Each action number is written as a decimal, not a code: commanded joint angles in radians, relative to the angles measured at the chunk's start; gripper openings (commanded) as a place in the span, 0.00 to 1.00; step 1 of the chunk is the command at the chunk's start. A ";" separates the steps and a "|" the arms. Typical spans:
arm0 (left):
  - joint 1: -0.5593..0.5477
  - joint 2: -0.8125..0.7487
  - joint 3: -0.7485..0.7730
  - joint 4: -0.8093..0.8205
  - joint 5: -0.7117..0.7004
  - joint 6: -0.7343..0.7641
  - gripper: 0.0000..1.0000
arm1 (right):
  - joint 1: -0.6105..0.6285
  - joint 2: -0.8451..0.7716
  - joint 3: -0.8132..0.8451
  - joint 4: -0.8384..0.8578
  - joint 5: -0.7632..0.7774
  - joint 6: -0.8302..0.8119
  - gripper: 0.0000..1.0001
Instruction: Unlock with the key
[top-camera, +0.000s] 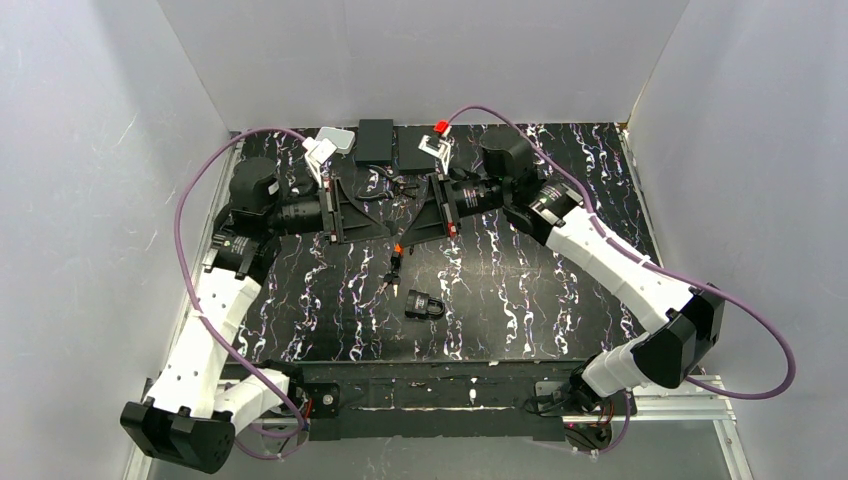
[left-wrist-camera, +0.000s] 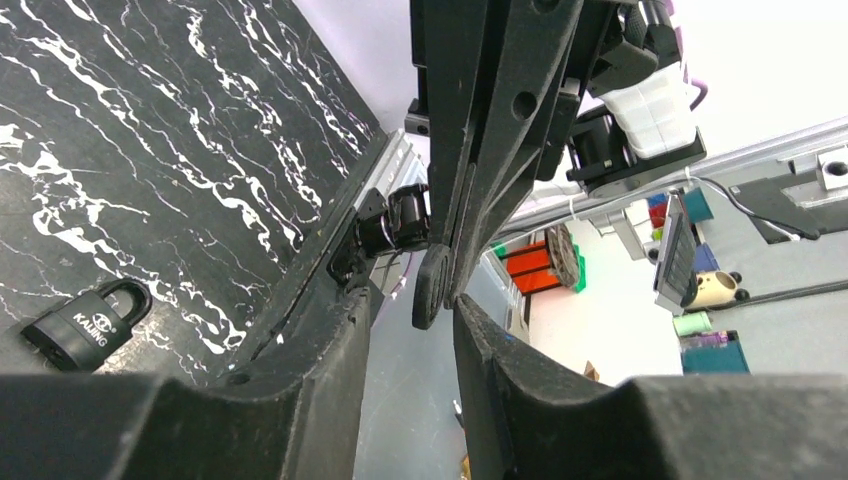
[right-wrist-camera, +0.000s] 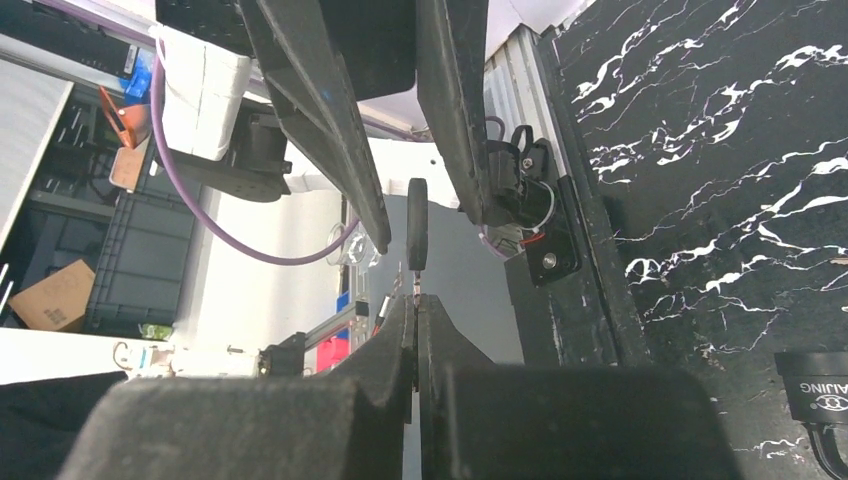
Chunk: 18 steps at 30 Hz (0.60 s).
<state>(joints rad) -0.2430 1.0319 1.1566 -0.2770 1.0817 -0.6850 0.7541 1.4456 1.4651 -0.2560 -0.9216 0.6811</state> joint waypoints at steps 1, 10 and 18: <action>-0.012 0.007 -0.023 0.105 0.062 -0.059 0.32 | 0.008 -0.014 -0.011 0.075 -0.039 0.023 0.01; -0.026 0.018 -0.026 0.149 0.075 -0.088 0.26 | 0.017 -0.002 -0.005 0.071 -0.054 0.023 0.01; -0.033 0.016 -0.038 0.160 0.083 -0.104 0.22 | 0.019 0.014 -0.007 0.071 -0.069 0.022 0.01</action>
<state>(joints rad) -0.2675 1.0569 1.1328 -0.1485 1.1284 -0.7808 0.7679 1.4499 1.4563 -0.2314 -0.9548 0.7040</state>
